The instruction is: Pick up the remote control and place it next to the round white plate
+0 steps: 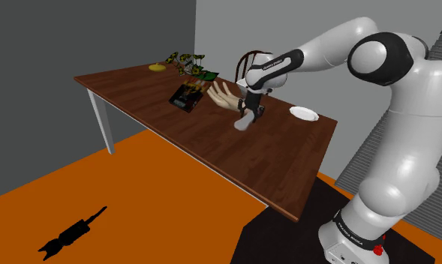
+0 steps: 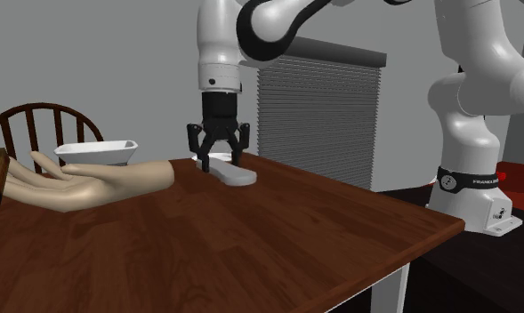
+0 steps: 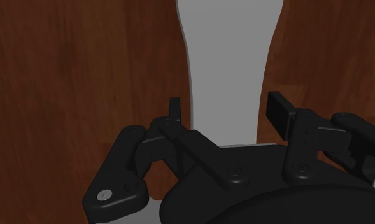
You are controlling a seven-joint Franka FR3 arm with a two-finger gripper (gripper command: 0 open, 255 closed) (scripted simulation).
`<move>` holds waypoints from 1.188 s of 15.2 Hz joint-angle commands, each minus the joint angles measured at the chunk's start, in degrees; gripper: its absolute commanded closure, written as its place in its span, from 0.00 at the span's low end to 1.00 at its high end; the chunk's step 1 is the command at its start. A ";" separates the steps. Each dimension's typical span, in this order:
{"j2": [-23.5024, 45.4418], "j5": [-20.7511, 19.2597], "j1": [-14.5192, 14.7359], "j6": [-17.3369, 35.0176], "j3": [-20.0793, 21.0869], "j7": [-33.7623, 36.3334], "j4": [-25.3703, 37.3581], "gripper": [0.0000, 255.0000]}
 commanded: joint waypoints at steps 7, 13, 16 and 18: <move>3.22 1.36 -6.88 -2.04 -2.66 -10.19 5.07 1.00; 7.80 2.41 -12.08 -4.94 -4.25 -17.22 12.38 1.00; 10.77 2.94 -14.69 -6.89 -4.89 -20.47 17.20 1.00; 13.04 3.28 -16.46 -8.40 -5.24 -22.53 20.93 1.00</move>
